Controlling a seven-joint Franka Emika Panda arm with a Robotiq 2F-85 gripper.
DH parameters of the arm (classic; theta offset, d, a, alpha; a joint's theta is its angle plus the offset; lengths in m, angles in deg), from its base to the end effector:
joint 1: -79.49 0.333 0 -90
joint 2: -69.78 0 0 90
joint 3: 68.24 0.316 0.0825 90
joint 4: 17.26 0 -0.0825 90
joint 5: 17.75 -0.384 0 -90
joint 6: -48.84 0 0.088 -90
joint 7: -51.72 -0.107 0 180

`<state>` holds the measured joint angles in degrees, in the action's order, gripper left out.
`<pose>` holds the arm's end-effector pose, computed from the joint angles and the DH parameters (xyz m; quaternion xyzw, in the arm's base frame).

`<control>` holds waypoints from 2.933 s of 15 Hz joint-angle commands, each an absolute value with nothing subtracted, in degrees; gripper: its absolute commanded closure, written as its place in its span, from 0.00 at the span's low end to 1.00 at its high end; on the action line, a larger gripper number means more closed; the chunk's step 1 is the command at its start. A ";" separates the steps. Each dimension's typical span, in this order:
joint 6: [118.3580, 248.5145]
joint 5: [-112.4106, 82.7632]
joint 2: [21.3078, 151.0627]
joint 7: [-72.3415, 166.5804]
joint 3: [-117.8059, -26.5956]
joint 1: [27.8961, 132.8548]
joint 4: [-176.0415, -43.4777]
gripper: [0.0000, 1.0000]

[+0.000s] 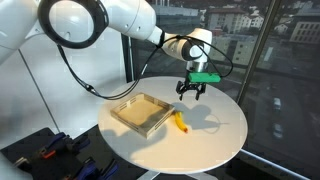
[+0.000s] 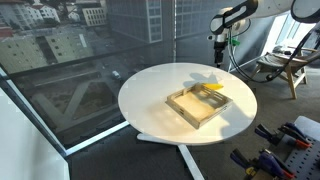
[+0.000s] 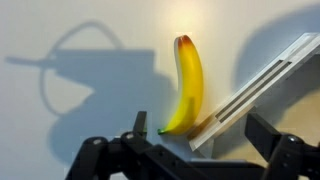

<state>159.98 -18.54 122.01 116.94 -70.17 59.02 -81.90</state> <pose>0.7031 -0.2806 0.2463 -0.9287 -0.3674 0.0410 0.0292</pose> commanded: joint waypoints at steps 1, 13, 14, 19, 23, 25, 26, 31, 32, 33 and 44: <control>161.49 -20.19 121.87 116.90 -69.29 58.47 -81.57 0.00; 164.16 -21.96 122.11 116.93 -69.66 59.02 -81.99 0.00; 164.16 -21.96 122.14 116.93 -69.66 59.03 -82.00 0.00; 164.16 -21.96 122.14 116.93 -69.66 59.03 -82.00 0.00; 164.16 -21.96 122.15 116.93 -69.66 59.03 -82.00 0.00; 164.16 -21.96 122.15 116.93 -69.66 59.03 -82.00 0.00; 164.16 -21.96 122.15 116.93 -69.66 59.03 -82.00 0.00; 164.98 -21.82 122.09 117.24 -69.68 59.05 -82.69 0.00; 165.22 -21.77 122.06 117.51 -69.64 59.04 -82.99 0.00; 165.45 -21.66 122.09 117.75 -69.64 59.07 -83.27 0.00; 171.48 -19.21 121.12 119.99 -69.36 59.10 -89.78 0.00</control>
<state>169.03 -20.58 122.60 118.21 -69.65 59.42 -86.85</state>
